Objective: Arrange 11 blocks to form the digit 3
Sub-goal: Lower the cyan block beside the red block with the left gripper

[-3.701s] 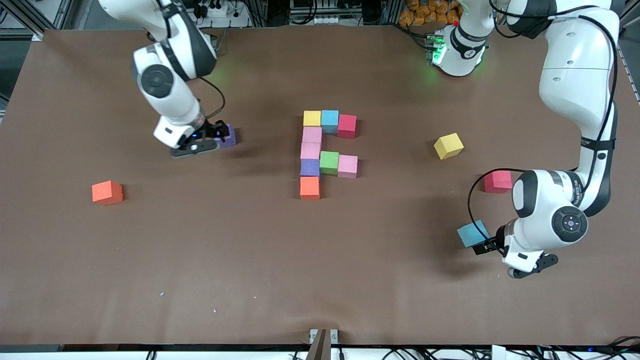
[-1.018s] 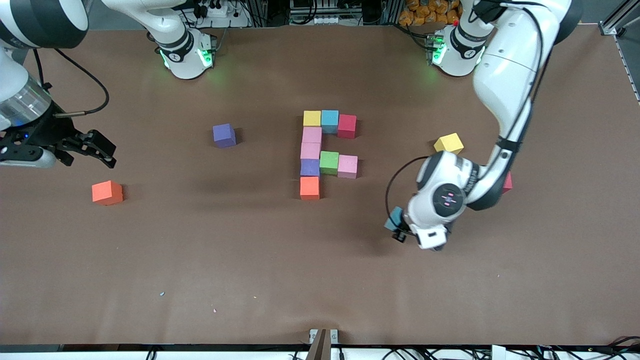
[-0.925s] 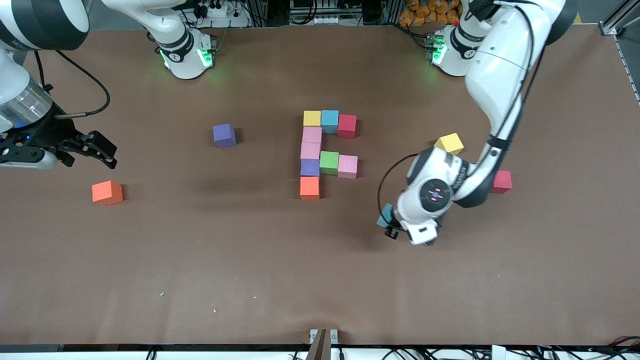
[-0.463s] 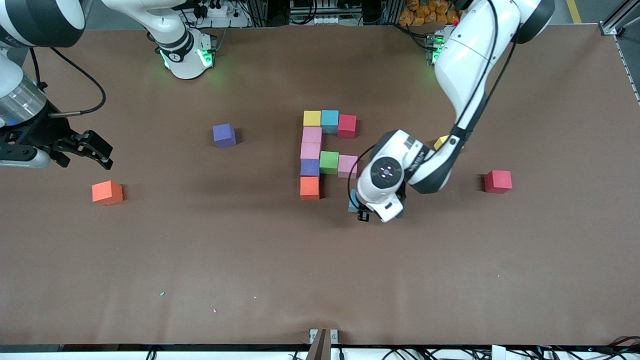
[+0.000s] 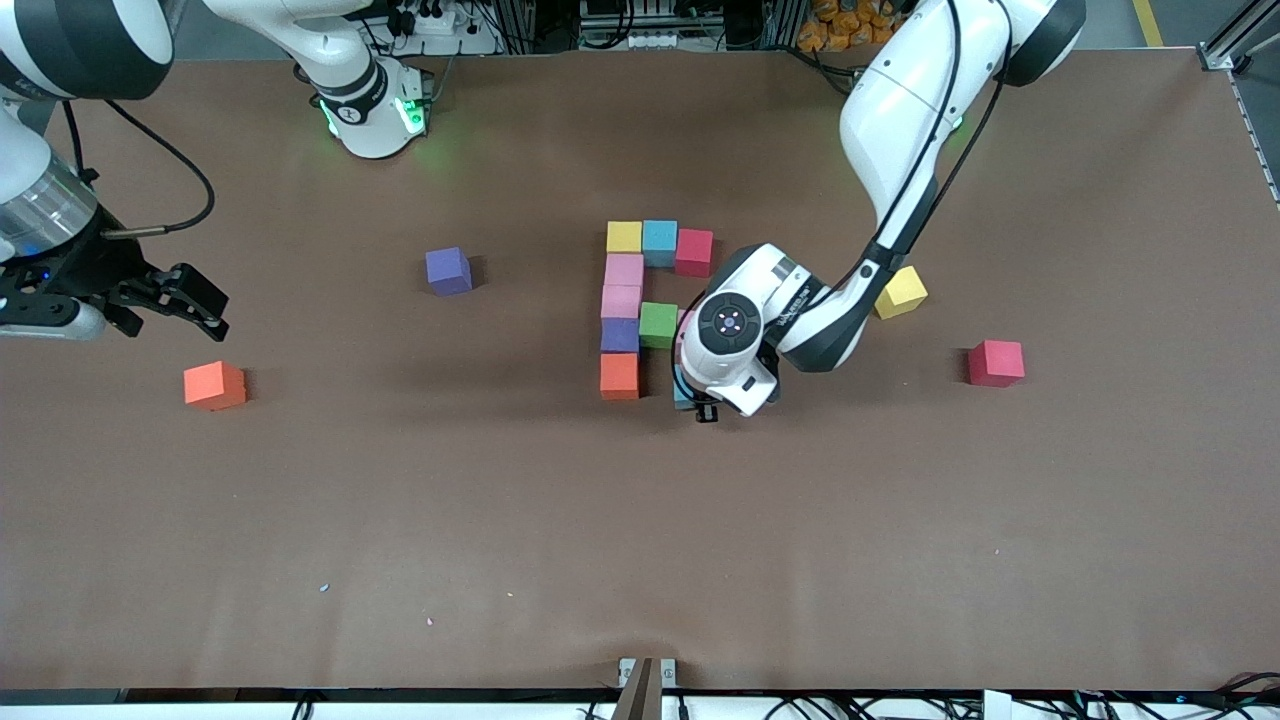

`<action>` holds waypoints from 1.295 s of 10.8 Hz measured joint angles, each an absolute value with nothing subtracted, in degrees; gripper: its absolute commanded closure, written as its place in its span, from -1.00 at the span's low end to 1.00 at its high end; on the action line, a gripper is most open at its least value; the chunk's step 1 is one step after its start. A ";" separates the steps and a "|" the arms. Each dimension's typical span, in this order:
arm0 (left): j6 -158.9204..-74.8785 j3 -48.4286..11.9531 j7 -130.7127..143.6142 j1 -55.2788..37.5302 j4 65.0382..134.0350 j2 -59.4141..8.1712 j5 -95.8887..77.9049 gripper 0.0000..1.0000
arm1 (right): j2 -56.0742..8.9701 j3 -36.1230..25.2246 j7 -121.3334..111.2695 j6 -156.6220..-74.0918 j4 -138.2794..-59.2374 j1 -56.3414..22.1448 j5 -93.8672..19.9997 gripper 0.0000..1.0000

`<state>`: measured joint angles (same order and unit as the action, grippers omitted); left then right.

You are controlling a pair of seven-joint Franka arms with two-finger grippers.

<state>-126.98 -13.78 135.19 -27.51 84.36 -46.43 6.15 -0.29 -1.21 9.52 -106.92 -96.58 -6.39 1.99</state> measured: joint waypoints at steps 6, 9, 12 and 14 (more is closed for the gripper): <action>-131.05 -13.73 134.65 -29.44 84.04 -48.14 6.15 0.78 | -0.30 -1.31 9.52 -106.92 -96.57 -6.38 1.99 -1.00; -132.19 -13.72 134.65 -30.37 83.49 -49.12 6.15 0.78 | -0.30 -1.33 9.52 -106.92 -96.56 -6.38 1.99 -1.00; -132.99 -13.71 134.60 -30.47 83.14 -49.55 6.15 0.78 | -0.30 -1.34 9.52 -106.92 -96.56 -6.38 1.99 -1.00; -133.15 -13.71 134.58 -30.67 83.11 -49.71 6.15 0.78 | -0.30 -1.34 9.52 -106.92 -96.55 -6.38 1.99 -1.00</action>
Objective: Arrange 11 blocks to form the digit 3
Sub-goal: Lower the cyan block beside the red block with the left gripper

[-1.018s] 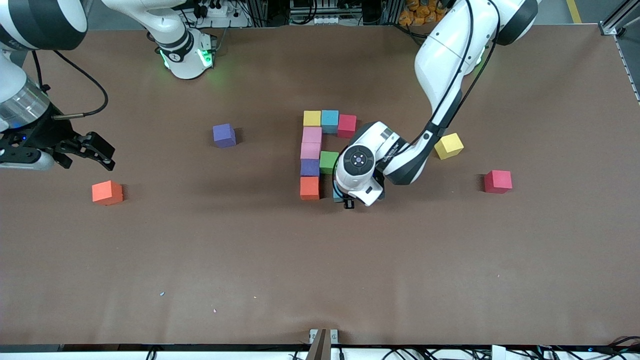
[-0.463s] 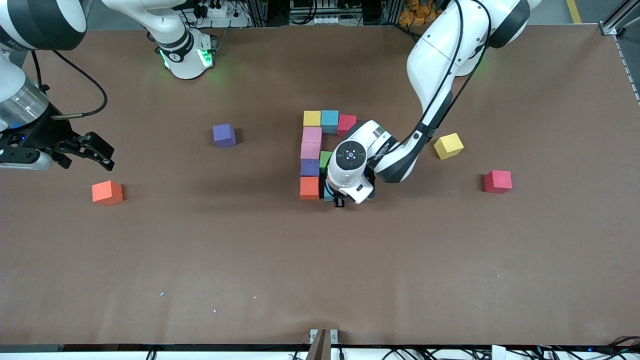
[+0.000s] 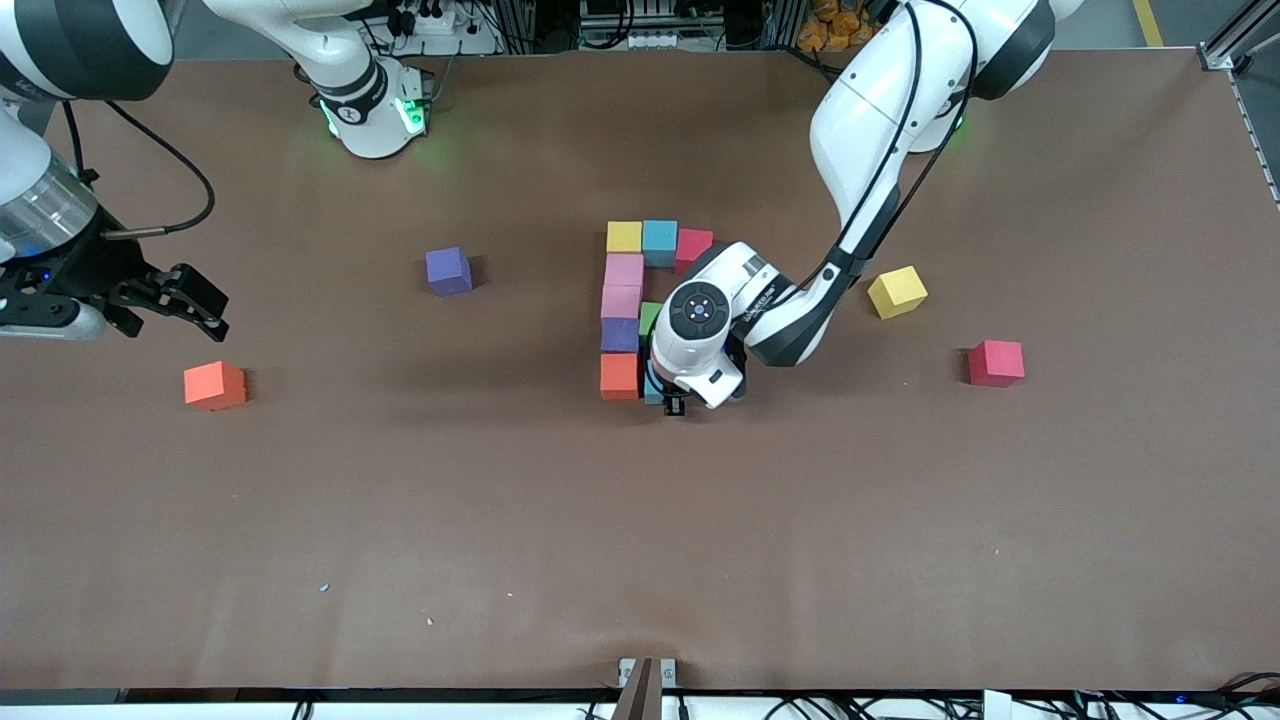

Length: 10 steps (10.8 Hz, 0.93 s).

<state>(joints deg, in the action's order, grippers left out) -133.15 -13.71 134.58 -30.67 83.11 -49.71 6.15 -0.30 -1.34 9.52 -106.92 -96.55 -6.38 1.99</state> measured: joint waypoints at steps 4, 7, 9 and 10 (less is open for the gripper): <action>-133.64 -13.71 134.58 -31.04 83.02 -49.83 6.15 0.77 | -0.36 -1.34 9.52 -106.92 -96.55 -6.38 1.99 -1.00; -133.77 -13.66 134.58 -31.27 82.96 -50.02 6.15 0.26 | -0.37 -1.34 9.52 -106.92 -96.55 -6.38 1.99 -1.00; -133.80 -13.64 134.58 -31.29 82.92 -50.03 6.15 -1.00 | -0.37 -1.34 9.52 -106.92 -96.55 -6.38 1.99 -1.00; -133.86 -13.61 134.55 -31.38 82.91 -50.04 6.15 -1.00 | -0.37 -1.34 9.52 -106.92 -96.55 -6.38 1.98 -1.00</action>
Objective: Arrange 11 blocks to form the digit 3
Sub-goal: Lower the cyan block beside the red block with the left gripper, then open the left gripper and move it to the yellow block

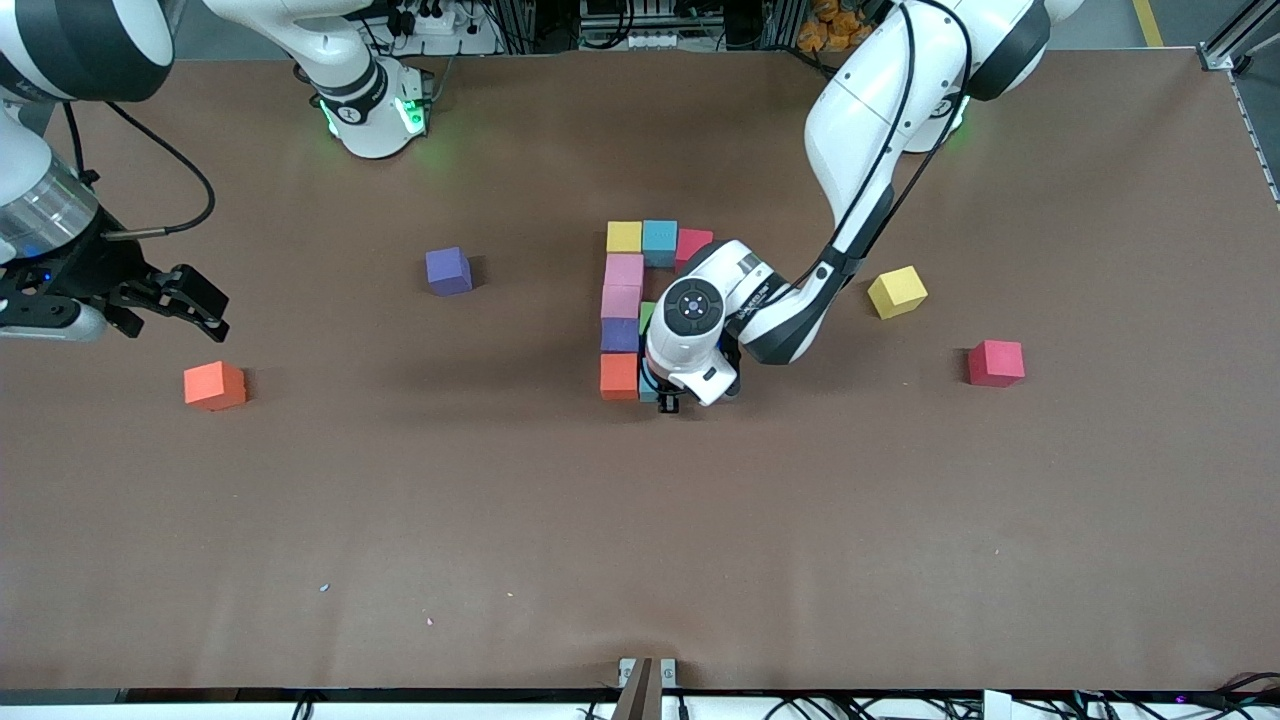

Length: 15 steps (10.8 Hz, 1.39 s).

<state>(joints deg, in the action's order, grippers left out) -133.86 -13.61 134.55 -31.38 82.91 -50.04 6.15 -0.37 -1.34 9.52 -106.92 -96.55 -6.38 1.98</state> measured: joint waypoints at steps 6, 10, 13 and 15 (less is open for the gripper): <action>-132.47 -13.38 134.55 -31.62 81.10 -47.91 6.15 -1.00 | -0.40 -1.55 9.52 -106.92 -96.55 -5.72 1.98 -1.00; -126.79 -13.41 133.37 -31.62 81.11 -44.55 6.16 -1.00 | -0.45 -1.57 9.52 -106.89 -96.55 -5.67 1.98 -1.00; -122.30 -13.30 126.93 -30.93 82.30 -41.66 6.21 -1.00 | -0.47 -1.62 9.52 -106.87 -96.54 -5.58 1.98 -1.00; -121.52 -13.22 121.07 -28.07 86.68 -38.29 6.29 -1.00 | -0.56 -1.70 9.52 -106.84 -96.54 -5.45 1.98 -1.00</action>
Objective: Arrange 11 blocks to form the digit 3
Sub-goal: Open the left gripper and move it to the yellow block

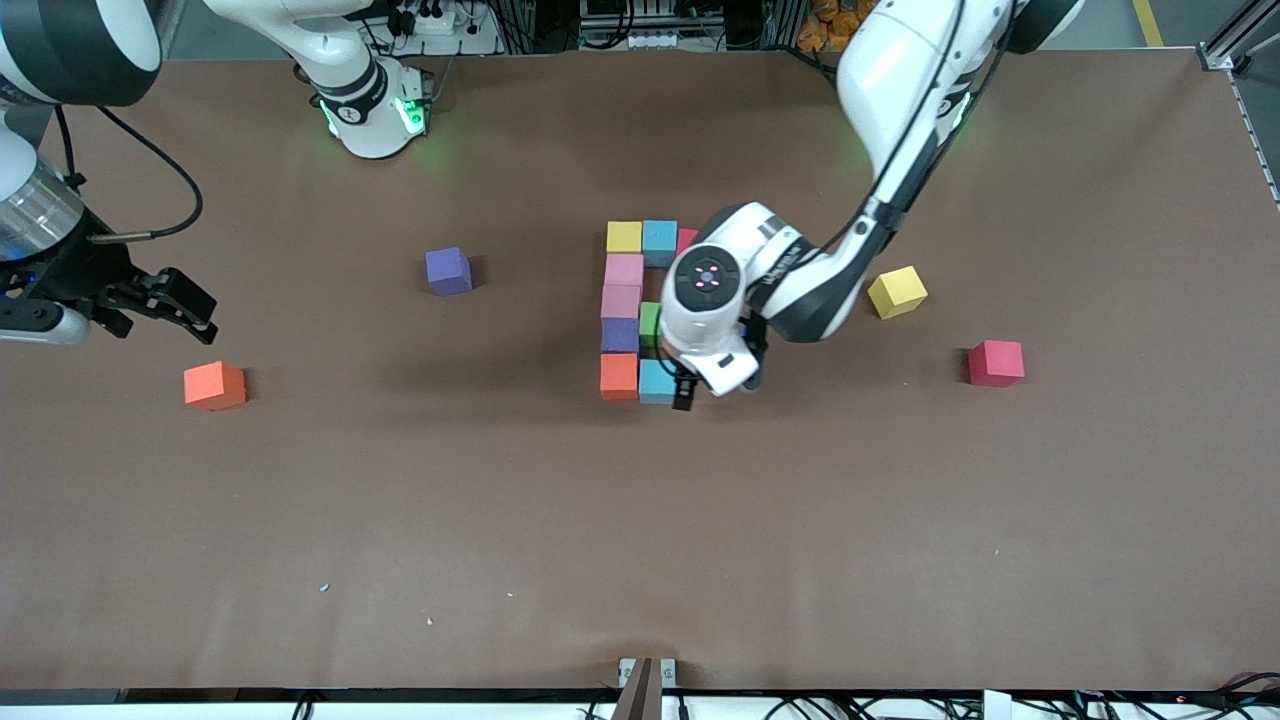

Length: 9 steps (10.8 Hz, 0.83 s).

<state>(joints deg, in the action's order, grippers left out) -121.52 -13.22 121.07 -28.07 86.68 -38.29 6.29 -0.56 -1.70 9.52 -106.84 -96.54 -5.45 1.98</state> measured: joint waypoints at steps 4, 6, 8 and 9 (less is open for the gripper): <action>-123.86 -13.23 108.04 -21.51 101.25 -28.74 6.43 -1.00 | -0.69 -1.74 9.52 -106.78 -96.54 -5.41 1.98 -1.00; -126.08 -13.24 100.46 -19.11 108.62 -24.38 6.49 -1.00 | -0.73 -1.79 9.52 -106.67 -96.54 -5.11 1.98 -1.00; -127.30 -13.21 91.62 -16.17 114.39 -21.32 6.52 -1.00 | -0.91 -1.79 9.52 -106.66 -96.54 -4.99 1.98 -1.00; -128.17 -13.19 86.88 -14.41 117.06 -19.91 6.54 -1.00 | -0.97 -1.78 9.52 -106.66 -96.54 -4.99 1.98 -1.00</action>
<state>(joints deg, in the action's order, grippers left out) -128.17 -13.19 86.88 -14.41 117.06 -19.91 6.54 -0.97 -1.78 9.52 -106.66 -96.54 -4.99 1.98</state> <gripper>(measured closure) 0.000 0.000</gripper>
